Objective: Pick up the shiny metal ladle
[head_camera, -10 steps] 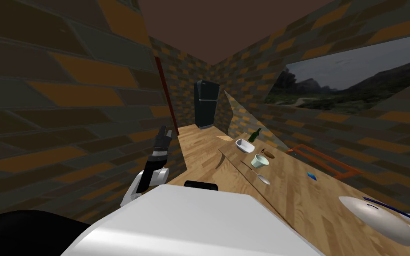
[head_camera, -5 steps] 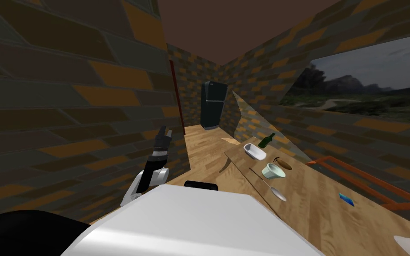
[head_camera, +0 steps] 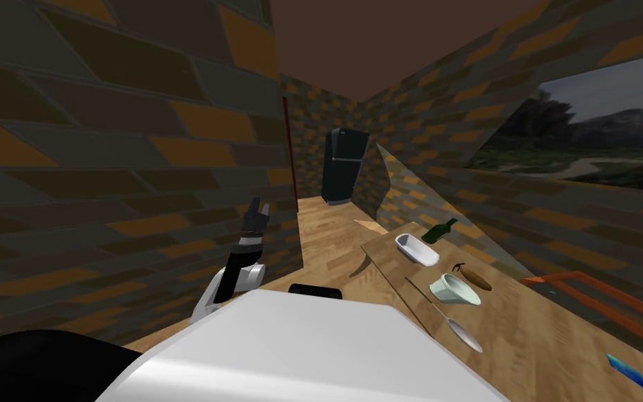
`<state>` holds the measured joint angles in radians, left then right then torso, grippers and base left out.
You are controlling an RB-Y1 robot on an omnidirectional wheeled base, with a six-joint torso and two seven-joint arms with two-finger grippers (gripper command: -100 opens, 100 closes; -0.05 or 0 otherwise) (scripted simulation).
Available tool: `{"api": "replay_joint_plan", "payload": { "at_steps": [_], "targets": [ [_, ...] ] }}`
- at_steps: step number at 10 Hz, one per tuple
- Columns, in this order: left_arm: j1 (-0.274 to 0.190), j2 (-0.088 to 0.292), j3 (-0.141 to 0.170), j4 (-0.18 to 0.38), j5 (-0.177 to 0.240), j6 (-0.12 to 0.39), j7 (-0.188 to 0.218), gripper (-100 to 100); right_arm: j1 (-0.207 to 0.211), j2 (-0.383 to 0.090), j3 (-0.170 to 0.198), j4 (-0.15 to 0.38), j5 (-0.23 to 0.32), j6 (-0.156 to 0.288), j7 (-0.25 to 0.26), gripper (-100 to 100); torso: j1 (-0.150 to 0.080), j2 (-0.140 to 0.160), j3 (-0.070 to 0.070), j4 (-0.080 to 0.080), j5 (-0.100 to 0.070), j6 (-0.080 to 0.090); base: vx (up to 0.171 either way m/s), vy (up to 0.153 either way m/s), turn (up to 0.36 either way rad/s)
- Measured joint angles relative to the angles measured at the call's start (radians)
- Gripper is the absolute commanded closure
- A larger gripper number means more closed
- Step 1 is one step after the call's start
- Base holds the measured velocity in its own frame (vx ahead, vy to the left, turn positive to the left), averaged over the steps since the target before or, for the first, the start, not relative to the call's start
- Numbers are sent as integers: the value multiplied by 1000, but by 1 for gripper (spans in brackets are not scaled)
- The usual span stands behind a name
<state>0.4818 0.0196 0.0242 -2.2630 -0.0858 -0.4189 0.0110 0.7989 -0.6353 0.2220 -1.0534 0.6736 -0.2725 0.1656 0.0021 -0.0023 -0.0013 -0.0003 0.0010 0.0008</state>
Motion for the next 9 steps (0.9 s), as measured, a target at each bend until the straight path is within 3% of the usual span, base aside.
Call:
{"api": "replay_joint_plan", "payload": {
  "at_steps": [3, 5, 9],
  "targets": [
    [0, 0, 0, 0, 0, 0, 0, 0, -4, -20, 8, 79, 30, -9, 11, -100, -1, 1, 1, 0, 0, 1, 42, 29, 110],
    [0, 0, 0, 0, 0, 0, 0, 0, -16, -32, 1, 171, 52, -38, 34, -100, -1, 0, 0, 0, 0, 0, 58, 37, 192],
    [0, 0, 0, 0, 0, 0, 0, 0, -31, -102, 26, 333, 109, -58, 45, -100, 1, -3, -2, -1, 0, 0, 103, 50, 237]
  ]
}}
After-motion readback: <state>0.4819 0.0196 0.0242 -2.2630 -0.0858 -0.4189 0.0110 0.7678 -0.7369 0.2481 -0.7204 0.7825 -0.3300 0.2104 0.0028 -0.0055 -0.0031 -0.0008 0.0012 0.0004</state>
